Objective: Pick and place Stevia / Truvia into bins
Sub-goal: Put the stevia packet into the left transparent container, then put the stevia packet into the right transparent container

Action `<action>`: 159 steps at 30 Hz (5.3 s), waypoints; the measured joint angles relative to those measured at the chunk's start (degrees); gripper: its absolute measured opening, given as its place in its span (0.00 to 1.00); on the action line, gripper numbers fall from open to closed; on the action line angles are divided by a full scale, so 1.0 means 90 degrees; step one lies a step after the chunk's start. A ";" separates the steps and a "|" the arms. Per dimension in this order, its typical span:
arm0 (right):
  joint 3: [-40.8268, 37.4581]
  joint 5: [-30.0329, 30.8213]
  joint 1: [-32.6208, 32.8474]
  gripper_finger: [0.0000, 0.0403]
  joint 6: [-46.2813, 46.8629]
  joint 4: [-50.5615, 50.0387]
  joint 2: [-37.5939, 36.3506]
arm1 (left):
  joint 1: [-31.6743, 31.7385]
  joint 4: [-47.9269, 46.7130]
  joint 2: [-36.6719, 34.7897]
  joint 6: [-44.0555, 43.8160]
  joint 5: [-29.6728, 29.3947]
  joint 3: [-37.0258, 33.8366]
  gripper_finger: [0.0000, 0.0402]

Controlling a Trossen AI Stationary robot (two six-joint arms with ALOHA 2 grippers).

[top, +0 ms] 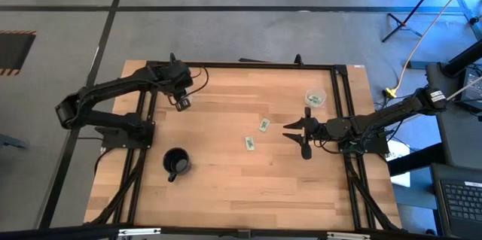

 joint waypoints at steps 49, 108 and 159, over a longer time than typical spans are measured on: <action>0.0025 0.0101 -0.0029 0.34 0.0147 0.0247 0.0002 | 0.0297 0.2356 -0.1728 0.0263 0.3781 -0.0417 0.28; 0.3966 -0.1179 -0.2606 0.26 0.3500 -0.4292 0.5784 | -0.0190 0.8935 -0.3449 -0.2097 0.6034 -0.4279 0.27; 0.3915 0.1172 -0.3998 0.00 0.4851 -0.9210 0.2168 | -0.0190 0.8681 -0.3446 -0.1654 0.5983 -0.4282 0.26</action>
